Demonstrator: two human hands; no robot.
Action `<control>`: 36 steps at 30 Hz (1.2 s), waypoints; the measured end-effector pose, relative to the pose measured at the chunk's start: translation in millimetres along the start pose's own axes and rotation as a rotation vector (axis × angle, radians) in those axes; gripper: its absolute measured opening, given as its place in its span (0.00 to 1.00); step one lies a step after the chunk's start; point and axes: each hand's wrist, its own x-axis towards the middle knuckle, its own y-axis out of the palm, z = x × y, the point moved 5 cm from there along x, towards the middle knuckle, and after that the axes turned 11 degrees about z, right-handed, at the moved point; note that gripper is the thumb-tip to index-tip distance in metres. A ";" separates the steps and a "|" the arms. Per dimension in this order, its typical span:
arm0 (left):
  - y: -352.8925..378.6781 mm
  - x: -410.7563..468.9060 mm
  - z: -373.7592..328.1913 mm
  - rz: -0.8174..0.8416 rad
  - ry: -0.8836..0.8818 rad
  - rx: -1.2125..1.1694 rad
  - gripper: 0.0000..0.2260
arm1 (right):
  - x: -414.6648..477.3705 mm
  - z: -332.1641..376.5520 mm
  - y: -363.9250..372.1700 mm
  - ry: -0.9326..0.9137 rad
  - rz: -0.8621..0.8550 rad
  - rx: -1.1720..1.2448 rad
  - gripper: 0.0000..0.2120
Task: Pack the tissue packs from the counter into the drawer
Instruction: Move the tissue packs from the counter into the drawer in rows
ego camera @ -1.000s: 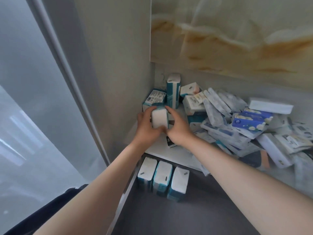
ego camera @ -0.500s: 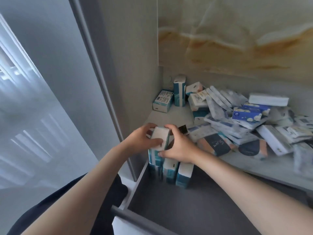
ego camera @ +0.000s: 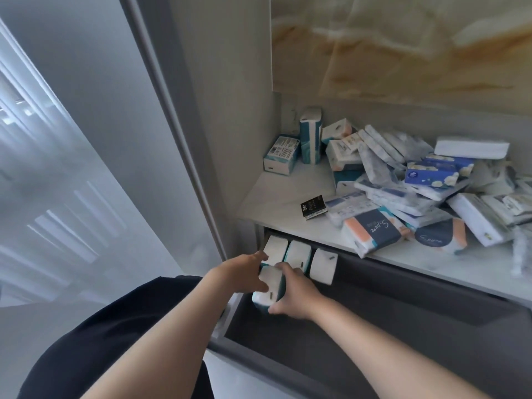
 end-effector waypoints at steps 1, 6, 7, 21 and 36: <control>4.4 3.3 3.7 -0.015 0.001 0.034 0.37 | 4.5 0.4 3.7 -0.001 -0.013 0.012 0.48; 14.9 12.6 15.6 -0.085 0.020 0.163 0.38 | 18.9 2.1 21.0 -0.053 -0.094 0.151 0.44; 16.8 14.7 16.9 -0.089 0.023 0.182 0.40 | 19.8 2.2 23.5 -0.052 -0.101 0.158 0.44; 17.1 21.4 6.0 -0.096 0.070 0.338 0.31 | 8.6 2.1 23.0 -0.022 -0.060 0.179 0.25; -146.6 49.2 -42.8 -0.584 0.139 -0.052 0.19 | 35.1 45.7 -178.2 -0.207 -0.497 -0.075 0.14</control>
